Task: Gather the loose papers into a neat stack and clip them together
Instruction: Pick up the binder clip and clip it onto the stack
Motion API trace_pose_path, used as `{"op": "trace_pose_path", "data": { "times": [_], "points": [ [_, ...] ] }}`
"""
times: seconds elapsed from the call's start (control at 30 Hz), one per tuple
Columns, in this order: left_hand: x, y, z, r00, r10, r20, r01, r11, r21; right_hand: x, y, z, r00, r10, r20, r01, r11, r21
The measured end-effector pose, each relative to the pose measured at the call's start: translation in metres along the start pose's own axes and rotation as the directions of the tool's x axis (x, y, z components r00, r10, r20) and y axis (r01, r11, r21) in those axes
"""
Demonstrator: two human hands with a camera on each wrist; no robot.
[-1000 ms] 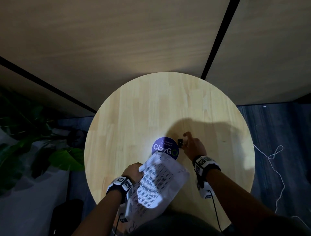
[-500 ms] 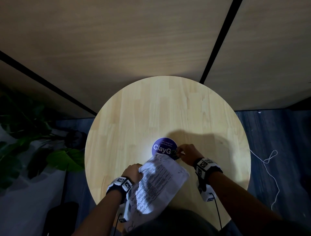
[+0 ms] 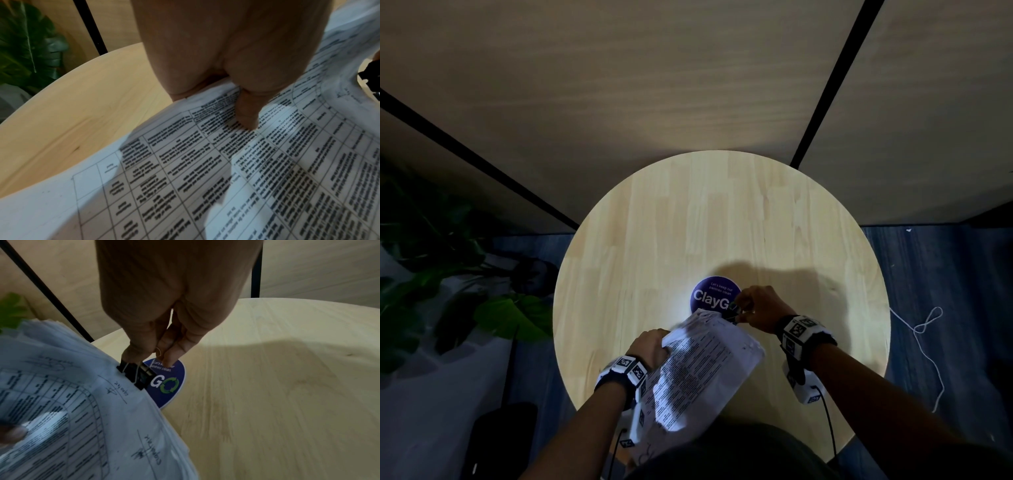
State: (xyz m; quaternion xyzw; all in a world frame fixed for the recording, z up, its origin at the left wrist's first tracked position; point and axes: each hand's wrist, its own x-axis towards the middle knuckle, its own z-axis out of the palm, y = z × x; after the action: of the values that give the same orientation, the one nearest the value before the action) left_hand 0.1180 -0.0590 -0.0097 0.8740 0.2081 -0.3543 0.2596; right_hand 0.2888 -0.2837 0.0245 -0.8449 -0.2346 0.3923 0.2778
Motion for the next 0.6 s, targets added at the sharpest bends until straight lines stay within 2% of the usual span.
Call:
{"op": "trace_pose_path", "data": {
  "times": [0.2, 0.47, 0.6],
  "points": [
    [-0.001, 0.000, -0.001, 1.000, 0.015, -0.005, -0.015, 1.000, -0.017, 0.004, 0.000, 0.004, 0.996, 0.005, -0.085, -0.004, 1.000, 0.007],
    [-0.008, -0.002, -0.005, 0.997, 0.074, 0.002, -0.074, 0.996, -0.047, 0.006, 0.004, 0.012, 0.998, -0.030, -0.054, 0.030, 1.000, 0.003],
    [-0.014, -0.001, -0.005, 0.998, 0.055, 0.008, -0.055, 0.997, -0.056, 0.005, 0.006, 0.017, 0.999, -0.034, 0.005, 0.034, 0.999, 0.039]
  ]
}}
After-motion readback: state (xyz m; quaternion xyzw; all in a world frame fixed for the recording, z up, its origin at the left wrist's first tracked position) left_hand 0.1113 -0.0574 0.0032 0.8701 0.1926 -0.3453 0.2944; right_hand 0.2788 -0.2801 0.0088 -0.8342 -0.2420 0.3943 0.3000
